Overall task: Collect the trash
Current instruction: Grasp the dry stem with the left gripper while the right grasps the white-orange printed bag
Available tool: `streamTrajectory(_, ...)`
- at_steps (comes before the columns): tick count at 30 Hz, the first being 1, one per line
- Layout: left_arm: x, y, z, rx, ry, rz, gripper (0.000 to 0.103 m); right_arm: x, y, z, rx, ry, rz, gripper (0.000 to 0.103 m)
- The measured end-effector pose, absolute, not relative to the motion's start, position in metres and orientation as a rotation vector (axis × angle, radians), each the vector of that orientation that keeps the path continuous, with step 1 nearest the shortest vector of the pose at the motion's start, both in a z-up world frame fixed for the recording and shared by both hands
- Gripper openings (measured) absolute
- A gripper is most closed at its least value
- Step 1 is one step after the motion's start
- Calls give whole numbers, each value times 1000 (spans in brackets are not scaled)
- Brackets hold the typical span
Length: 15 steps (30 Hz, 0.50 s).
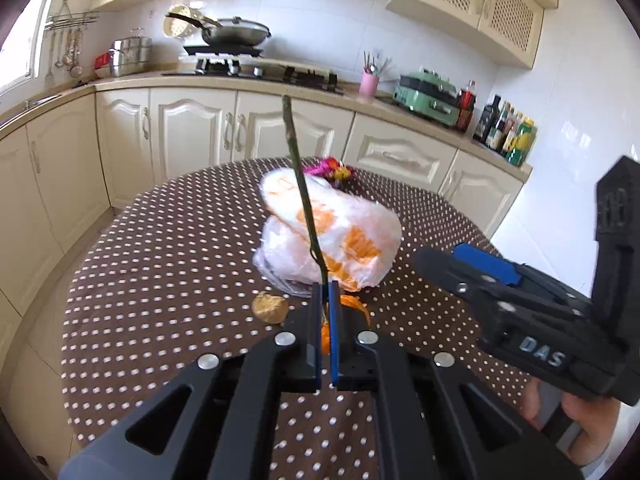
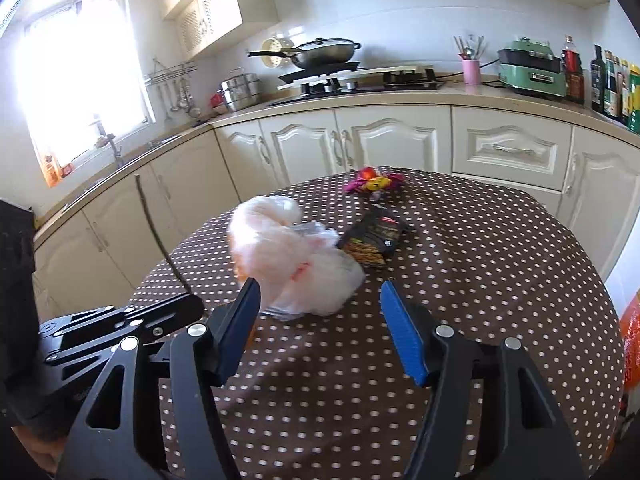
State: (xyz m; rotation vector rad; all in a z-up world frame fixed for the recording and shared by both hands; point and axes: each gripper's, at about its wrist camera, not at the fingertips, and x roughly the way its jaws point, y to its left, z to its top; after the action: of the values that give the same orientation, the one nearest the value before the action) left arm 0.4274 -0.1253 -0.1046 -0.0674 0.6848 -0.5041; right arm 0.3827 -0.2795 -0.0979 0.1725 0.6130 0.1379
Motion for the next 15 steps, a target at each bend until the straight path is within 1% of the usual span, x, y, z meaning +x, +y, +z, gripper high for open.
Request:
streamTrajectory(3, 422, -107, -96, -88, 654, -465, 3, 391, -265, -94, 156, 616, 166, 66)
streamTrajectory(8, 420, -81, -87, -116, 628, -416, 3, 423, -249, -104, 147, 669, 180, 66)
streamTrajectory(9, 419, -76, -86, -122, 626, -414, 3, 429, -248, -107, 142, 682, 171, 53)
streamTrajectory(10, 418, -73, -86, -129, 626, -413, 3, 432, -247, -109, 135, 692, 161, 37)
streamTrajectory(11, 417, -69, -85, -135, 625, -410, 3, 434, -247, -110, 135, 697, 163, 37)
streamTrajectory(13, 414, -61, -84, -142, 621, -407, 3, 429, -245, -109, 123, 685, 157, 33)
streamTrajectory(15, 409, -51, -84, -157, 615, -400, 3, 421, -242, -105, 109, 658, 142, 32)
